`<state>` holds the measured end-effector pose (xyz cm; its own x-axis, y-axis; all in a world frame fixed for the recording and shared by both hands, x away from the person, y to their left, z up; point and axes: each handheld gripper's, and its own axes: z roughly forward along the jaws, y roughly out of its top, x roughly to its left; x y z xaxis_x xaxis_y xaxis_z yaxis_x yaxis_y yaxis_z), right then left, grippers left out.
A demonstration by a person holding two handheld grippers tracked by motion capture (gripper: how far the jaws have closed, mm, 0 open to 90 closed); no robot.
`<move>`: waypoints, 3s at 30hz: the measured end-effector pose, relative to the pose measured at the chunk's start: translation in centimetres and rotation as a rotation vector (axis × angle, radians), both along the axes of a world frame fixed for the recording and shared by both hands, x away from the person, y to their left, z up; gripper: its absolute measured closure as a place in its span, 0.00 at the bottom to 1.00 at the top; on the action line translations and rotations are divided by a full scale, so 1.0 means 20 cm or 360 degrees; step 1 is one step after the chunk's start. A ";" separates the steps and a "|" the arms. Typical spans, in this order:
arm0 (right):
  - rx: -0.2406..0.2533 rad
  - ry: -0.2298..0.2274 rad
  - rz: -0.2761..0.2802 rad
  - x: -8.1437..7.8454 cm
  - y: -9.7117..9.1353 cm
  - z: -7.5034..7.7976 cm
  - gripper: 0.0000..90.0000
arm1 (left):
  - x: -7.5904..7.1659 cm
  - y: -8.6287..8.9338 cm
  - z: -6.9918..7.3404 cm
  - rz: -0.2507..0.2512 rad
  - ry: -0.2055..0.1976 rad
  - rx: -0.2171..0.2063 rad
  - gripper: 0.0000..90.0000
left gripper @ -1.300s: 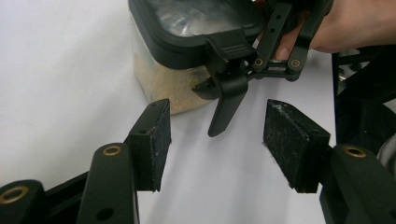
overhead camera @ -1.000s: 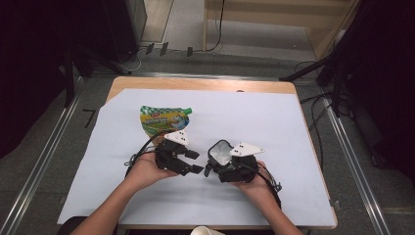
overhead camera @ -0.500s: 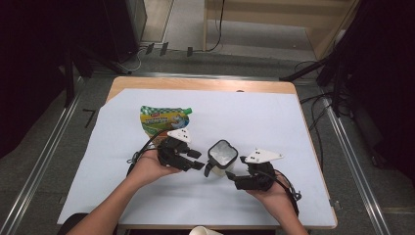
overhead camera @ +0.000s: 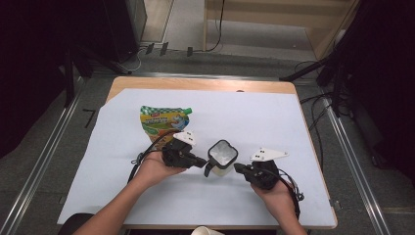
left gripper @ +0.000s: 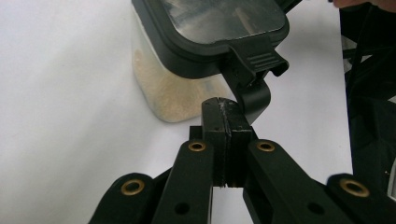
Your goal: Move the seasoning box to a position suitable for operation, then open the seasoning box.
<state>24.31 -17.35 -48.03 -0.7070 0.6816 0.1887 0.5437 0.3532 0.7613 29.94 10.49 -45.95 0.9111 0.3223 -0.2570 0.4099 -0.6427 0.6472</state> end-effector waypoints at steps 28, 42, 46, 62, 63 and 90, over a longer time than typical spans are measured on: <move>0.0015 0.0041 -0.0052 0.10 0.01 -0.03 1.00 | -0.06 -0.11 -0.04 -0.0038 -0.0005 -0.0047 1.00; 0.0020 0.0050 -0.0086 0.14 0.05 -0.05 1.00 | -0.08 -0.17 -0.06 -0.0085 0.0044 -0.0098 1.00; 0.0047 0.0015 -0.0085 0.11 0.03 -0.01 1.00 | -0.08 -0.13 -0.02 -0.0096 0.0036 -0.0099 1.00; 0.0050 -0.0001 -0.0010 -0.11 0.06 0.05 1.00 | -0.07 0.00 0.03 -0.0097 0.0009 -0.0078 0.76; 0.0051 0.0004 -0.0007 -0.11 0.06 0.05 1.00 | -0.06 0.01 0.03 -0.0097 0.0022 -0.0095 0.74; 0.0007 0.0061 0.0107 -0.14 0.22 -0.03 1.00 | -0.02 0.06 0.03 -0.0064 0.0023 -0.0111 0.51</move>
<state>21.43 -12.93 -48.55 -0.7433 0.6320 0.2194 0.5477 0.3865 0.7421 29.45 11.65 -45.42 0.9191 0.2662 -0.2905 0.3940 -0.6124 0.6853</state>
